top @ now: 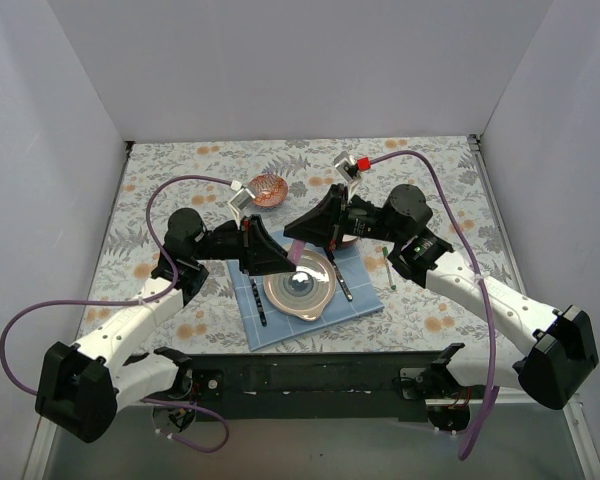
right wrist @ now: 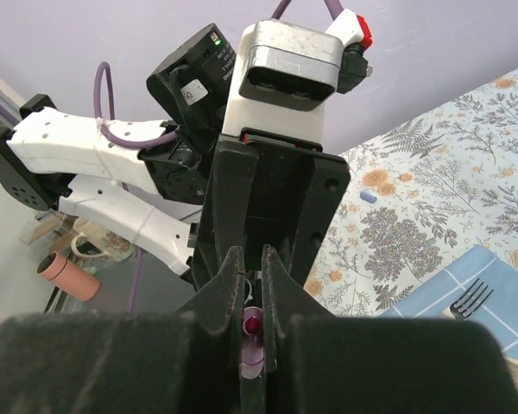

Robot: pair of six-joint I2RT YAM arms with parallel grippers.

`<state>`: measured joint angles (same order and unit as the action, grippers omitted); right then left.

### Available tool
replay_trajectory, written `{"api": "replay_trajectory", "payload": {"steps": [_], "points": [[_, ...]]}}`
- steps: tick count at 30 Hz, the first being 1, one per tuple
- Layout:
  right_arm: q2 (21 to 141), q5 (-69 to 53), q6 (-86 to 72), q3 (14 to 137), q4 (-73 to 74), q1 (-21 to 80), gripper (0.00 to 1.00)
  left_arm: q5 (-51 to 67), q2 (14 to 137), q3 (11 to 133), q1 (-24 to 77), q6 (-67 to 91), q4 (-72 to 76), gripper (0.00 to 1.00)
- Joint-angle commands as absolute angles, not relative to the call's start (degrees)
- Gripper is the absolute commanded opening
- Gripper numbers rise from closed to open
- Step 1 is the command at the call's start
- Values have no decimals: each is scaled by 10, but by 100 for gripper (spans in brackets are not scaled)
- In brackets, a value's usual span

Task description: Insert the pens into the pen caps

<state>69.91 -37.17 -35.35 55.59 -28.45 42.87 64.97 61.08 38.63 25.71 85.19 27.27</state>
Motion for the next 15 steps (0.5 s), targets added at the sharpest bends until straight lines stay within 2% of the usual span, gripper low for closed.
{"api": "replay_trajectory", "payload": {"steps": [1, 4, 11, 12, 15], "points": [[700, -357, -357, 560, -294, 430, 1, 652, 611, 398, 258, 879, 304, 20], [701, -340, -365, 552, -286, 431, 1, 638, 616, 395, 258, 880, 308, 0], [699, -304, -373, 544, -276, 431, 1, 637, 620, 384, 264, 877, 332, 0], [699, -301, -374, 544, -276, 431, 1, 636, 627, 388, 264, 876, 327, 12], [700, -293, -376, 548, -264, 430, 1, 648, 634, 406, 266, 861, 302, 15]]}}
